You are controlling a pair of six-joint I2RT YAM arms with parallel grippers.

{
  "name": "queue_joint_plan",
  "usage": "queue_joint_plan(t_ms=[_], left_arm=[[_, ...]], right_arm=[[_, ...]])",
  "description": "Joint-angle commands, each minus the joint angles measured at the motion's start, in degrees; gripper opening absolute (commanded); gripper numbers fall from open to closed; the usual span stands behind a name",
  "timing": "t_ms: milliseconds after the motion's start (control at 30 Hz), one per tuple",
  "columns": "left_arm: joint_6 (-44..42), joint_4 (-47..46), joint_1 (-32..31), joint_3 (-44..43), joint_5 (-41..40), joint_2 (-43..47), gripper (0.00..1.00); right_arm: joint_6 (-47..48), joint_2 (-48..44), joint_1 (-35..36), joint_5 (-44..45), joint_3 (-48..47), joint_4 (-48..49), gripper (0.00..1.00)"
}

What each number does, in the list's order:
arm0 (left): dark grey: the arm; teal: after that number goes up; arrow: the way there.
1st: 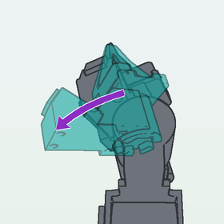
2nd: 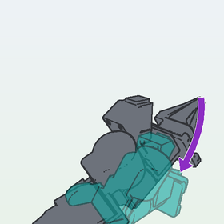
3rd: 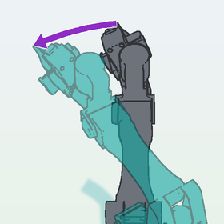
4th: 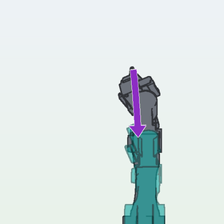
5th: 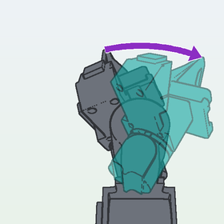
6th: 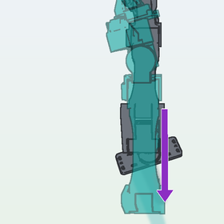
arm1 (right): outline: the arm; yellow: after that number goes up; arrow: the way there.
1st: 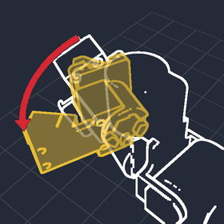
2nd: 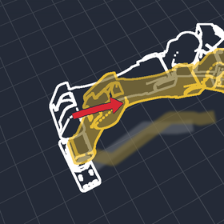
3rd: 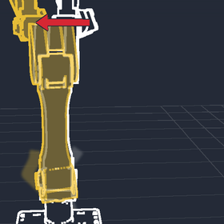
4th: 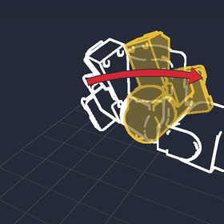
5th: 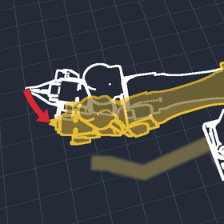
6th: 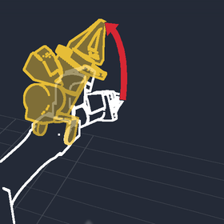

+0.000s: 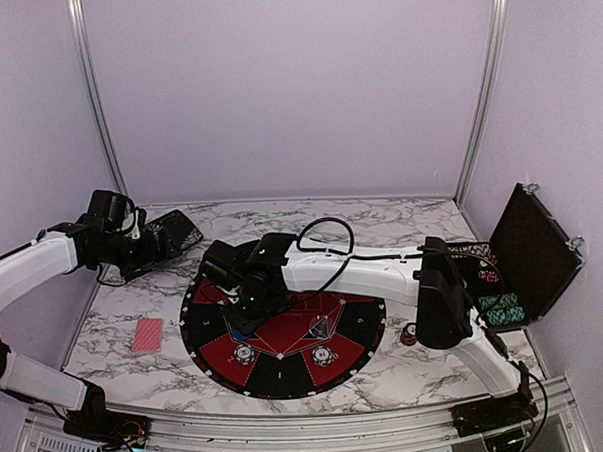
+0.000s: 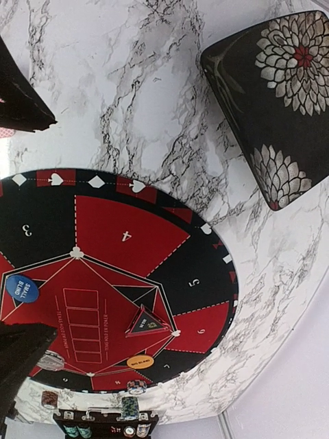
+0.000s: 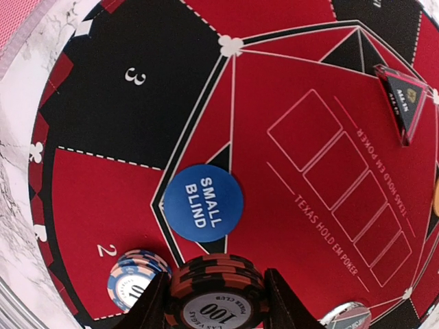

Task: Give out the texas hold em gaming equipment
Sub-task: Place the poker chips pile in the small blind area.

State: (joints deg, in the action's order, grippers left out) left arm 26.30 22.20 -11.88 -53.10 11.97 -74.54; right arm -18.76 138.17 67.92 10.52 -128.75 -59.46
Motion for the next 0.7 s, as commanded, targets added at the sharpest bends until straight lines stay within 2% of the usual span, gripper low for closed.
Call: queue_joint_plan(t_ms=[0,667], left_arm=[[-1.3,1.6,0.7,0.5,0.1,0.6,0.99],[-1.5,0.8,1.5,0.4,1.4,-0.7,0.99]], right_arm=[[1.4,2.3,0.9,-1.2,-6.1,-0.7,0.35],[0.3,9.2,2.9,-7.9,-11.9,6.2,0.35]])
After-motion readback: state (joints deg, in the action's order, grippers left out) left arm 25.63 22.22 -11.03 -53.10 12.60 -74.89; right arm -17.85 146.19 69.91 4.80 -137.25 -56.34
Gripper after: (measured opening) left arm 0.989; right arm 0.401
